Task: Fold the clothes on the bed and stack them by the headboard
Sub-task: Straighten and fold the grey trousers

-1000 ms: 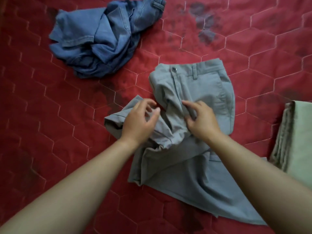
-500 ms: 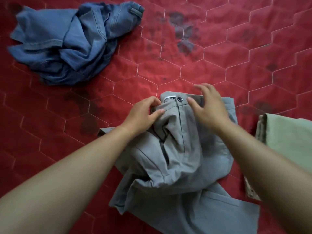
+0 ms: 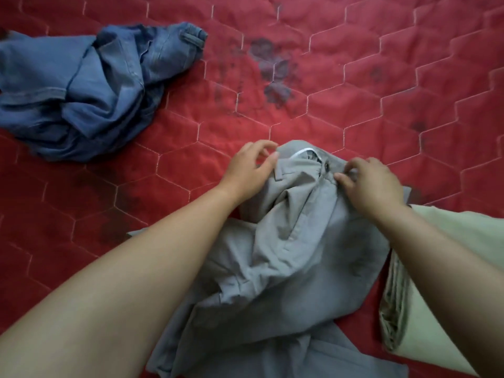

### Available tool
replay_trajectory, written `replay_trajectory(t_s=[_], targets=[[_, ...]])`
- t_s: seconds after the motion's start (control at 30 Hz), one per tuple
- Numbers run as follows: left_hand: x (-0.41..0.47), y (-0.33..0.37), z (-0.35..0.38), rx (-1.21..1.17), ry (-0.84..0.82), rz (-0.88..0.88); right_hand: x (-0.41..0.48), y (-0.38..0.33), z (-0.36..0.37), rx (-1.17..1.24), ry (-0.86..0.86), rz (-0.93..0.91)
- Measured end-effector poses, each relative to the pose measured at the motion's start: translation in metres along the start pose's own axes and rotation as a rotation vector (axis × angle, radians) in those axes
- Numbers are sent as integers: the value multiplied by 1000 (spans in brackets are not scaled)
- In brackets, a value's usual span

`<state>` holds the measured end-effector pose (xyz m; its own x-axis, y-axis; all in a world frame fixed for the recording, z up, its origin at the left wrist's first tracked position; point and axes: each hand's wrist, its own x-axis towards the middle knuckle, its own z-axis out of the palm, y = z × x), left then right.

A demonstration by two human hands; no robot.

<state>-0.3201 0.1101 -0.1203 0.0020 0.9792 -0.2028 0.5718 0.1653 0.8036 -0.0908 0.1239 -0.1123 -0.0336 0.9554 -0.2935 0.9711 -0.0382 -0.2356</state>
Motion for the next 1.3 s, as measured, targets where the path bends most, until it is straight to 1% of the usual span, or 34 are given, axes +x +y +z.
replay_trajectory(t_s=[0.03,0.07,0.17,0.2,0.27,0.37,0.43,0.5,0.6,0.67,0.77,0.83,0.9,0.93,1.0,1.07,1.1,1.13,1.23,1.3], targets=[[4,-8,5,-24,0,-78,4,3,8,-2,-27,7],[8,-15,8,-7,-8,-112,6,5,16,-2,-31,-9],[11,-26,16,233,-58,-58,5,11,34,9,-11,-69],[9,-27,17,256,-46,-36,2,14,37,19,1,-69],[0,-27,17,224,-29,-28,-7,21,38,33,2,-80],[-16,-31,9,331,-145,-59,-23,34,31,92,-16,-141],[-27,-33,0,375,-192,-110,-33,39,21,136,15,-180],[-37,-27,-12,349,-93,-120,-39,37,10,173,58,-203],[-59,-4,-39,322,153,-98,-45,16,-14,222,136,-250],[-80,18,-65,322,302,-122,-47,-9,-33,261,167,-305],[-101,41,-107,311,497,-154,-46,-34,-60,190,271,-358],[-122,65,-164,386,564,-113,-53,-66,-85,167,265,-403],[-120,72,-183,499,551,-19,-44,-72,-96,148,271,-384],[-115,74,-193,536,528,-10,-36,-76,-98,138,276,-375],[-91,64,-200,603,444,-92,-17,-85,-98,83,268,-300],[-63,46,-195,690,312,-257,0,-87,-88,-60,192,-210],[-52,35,-186,699,241,-302,4,-86,-79,-109,149,-193],[-43,26,-175,665,194,-287,6,-84,-67,-129,127,-195],[-32,2,-138,395,204,-51,-6,-79,-28,-86,135,-241],[-34,-16,-115,385,217,-33,-20,-73,-2,-14,84,-155]])
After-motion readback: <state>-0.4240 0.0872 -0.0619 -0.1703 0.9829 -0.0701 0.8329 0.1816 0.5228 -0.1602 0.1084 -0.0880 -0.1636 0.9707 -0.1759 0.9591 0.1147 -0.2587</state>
